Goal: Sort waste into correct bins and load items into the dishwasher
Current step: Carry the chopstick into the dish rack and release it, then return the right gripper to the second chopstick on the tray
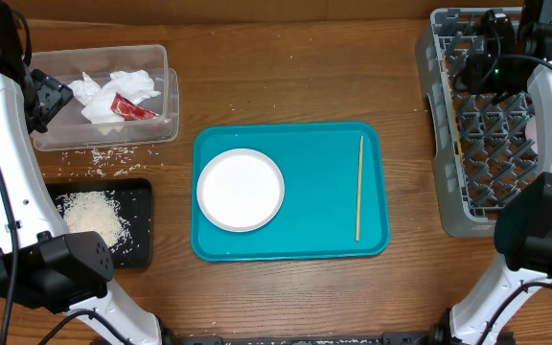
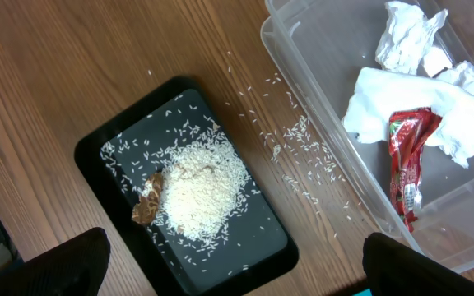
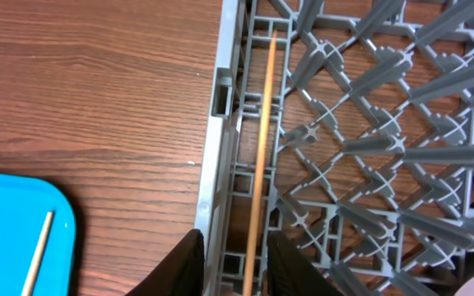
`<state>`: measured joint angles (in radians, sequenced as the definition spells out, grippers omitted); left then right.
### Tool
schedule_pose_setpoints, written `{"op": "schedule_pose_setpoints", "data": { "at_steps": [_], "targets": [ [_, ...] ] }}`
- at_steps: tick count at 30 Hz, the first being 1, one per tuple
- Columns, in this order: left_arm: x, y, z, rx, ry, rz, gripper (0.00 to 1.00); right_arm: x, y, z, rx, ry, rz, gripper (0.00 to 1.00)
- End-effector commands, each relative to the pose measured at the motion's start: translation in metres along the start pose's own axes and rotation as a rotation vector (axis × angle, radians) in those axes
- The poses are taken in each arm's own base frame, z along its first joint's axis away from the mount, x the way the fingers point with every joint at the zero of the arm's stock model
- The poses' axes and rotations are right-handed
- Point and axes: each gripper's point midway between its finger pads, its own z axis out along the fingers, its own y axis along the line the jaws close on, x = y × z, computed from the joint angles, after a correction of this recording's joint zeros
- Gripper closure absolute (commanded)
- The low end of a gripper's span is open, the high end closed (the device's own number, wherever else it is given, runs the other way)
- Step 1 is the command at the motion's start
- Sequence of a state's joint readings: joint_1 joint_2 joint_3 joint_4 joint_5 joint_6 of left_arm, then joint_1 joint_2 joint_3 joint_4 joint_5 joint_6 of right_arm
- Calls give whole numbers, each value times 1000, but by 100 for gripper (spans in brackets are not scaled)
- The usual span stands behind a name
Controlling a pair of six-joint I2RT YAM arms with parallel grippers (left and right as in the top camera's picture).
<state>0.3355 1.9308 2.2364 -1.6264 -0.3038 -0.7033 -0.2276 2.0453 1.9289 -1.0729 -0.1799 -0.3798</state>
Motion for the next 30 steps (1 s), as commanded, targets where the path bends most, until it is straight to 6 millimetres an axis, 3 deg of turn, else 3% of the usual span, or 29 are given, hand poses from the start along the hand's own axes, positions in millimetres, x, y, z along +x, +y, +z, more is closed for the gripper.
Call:
{"op": "schedule_pose_setpoints", "data": {
  "at_steps": [1,5,7,12,17,21,23,30],
  "targets": [
    [-5,3,-4,-5,-23,0,0,0,-1,5,-1,12,34,55],
    [-5,3,-4,-5,-23,0,0,5,3,0,-12,32,189,48],
    [-5,3,-4,-4,-22,0,0,7,25,-28,-100,56,305,44],
    [-5,3,-4,-4,-22,0,0,11,74,-87,-293,78,335,44],
    [-5,3,-4,-5,-23,0,0,28,123,-115,-441,155,332,42],
    [-5,3,-4,-5,-23,0,0,50,154,-105,-440,278,285,44],
    [-5,3,-4,-4,-22,0,0,67,165,-89,-363,360,270,43],
    [-5,3,-4,-5,-23,0,0,110,173,-21,18,454,337,43]
  ]
}}
